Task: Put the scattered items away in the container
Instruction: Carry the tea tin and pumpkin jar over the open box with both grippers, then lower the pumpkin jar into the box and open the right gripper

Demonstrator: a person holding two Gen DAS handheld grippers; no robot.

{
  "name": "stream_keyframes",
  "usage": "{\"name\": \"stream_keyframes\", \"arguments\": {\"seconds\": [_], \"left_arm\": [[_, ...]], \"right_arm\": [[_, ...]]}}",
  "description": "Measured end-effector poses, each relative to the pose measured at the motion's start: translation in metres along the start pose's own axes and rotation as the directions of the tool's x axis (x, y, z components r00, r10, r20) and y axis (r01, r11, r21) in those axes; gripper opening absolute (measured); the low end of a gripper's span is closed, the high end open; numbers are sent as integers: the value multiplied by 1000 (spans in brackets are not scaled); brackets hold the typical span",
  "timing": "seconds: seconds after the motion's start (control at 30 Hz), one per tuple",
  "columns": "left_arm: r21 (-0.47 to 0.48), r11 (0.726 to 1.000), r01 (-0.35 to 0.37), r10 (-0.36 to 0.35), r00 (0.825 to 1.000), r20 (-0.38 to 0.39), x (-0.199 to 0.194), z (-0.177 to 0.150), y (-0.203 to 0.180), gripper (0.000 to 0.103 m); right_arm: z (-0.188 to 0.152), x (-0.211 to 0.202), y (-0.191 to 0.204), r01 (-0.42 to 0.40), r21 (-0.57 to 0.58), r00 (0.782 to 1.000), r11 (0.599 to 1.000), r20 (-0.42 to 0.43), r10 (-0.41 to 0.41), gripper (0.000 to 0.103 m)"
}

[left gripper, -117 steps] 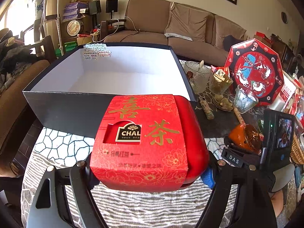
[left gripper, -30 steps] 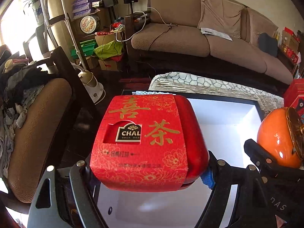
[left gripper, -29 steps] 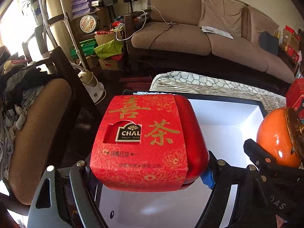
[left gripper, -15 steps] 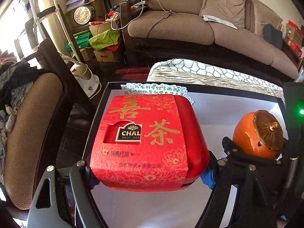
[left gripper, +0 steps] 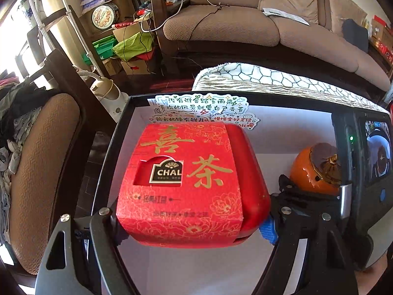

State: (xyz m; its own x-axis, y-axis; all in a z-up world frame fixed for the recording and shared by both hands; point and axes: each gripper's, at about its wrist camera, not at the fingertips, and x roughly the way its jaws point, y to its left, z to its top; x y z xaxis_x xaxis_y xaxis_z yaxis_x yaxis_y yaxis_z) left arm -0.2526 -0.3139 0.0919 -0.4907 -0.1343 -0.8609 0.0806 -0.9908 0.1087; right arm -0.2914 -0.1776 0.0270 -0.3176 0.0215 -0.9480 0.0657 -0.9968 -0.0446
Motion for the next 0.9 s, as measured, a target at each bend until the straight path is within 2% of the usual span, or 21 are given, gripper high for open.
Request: {"name": "stream_keyframes", "arguments": {"seconds": [0.13, 0.27, 0.37, 0.5, 0.63, 0.9], "left_arm": [[-3, 1000, 7, -7, 1000, -19, 5, 1, -2, 81], [1, 1000, 7, -7, 1000, -22, 6, 0, -4, 81], [2, 1000, 1, -1, 1000, -24, 7, 1, -3, 81], [-21, 1000, 12, -13, 1000, -24, 6, 1, -1, 81], [-42, 999, 23, -23, 1000, -11, -1, 3, 3, 81], [-54, 998, 32, -33, 999, -19, 1, 4, -1, 81]], "right_arm": [[-1, -4, -4, -21, 19, 1000, 1000, -22, 22, 95], [-4, -18, 8, 36, -111, 999, 993, -3, -36, 97], [-6, -31, 11, 75, -143, 997, 987, 7, -75, 97], [-8, -58, 14, 70, -187, 998, 980, 20, -67, 97], [-11, -82, 16, 72, -230, 996, 971, 66, -58, 97], [-12, -120, -5, 5, -241, 989, 971, 143, 31, 97]]}}
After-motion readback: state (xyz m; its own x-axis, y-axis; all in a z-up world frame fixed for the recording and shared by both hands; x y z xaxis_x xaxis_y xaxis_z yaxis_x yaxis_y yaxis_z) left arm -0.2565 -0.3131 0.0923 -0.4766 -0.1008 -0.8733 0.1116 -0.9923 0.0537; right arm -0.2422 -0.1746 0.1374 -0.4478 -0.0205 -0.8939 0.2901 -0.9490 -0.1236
